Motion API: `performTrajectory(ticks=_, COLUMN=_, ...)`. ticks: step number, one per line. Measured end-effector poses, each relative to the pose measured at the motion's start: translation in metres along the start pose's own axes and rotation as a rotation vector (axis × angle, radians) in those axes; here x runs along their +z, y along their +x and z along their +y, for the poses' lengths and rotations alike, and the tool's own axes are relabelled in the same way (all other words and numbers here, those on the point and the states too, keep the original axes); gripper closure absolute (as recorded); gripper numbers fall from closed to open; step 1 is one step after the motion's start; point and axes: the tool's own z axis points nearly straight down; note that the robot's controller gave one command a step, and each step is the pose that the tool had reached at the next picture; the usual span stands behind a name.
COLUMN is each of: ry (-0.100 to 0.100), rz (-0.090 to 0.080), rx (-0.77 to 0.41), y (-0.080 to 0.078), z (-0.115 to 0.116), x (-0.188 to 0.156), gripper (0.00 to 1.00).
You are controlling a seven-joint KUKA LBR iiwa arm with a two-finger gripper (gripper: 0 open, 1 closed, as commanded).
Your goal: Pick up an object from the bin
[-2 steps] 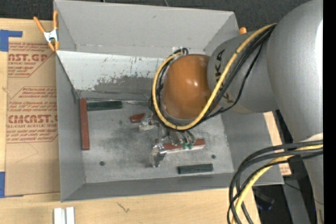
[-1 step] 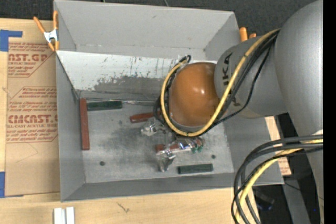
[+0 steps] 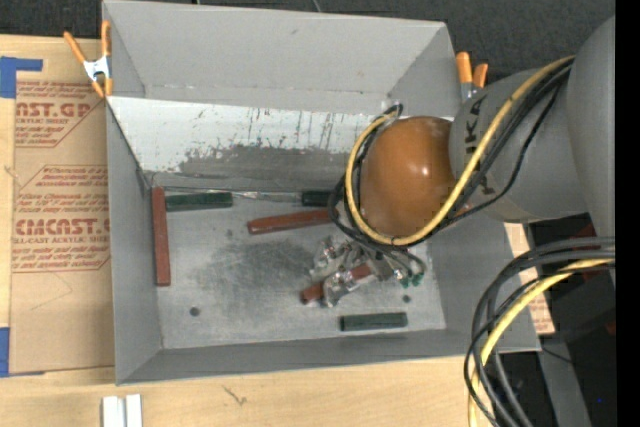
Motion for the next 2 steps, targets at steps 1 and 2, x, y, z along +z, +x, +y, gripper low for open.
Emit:
performTrajectory(ticks=1, ry=0.0, rz=0.0, rx=0.0, y=0.0, z=0.0, x=0.0, gripper=1.0)
performTrajectory(ticks=2, ry=0.0, rz=0.004, rx=0.004, y=-0.003, z=0.002, x=-0.17, gripper=1.0)
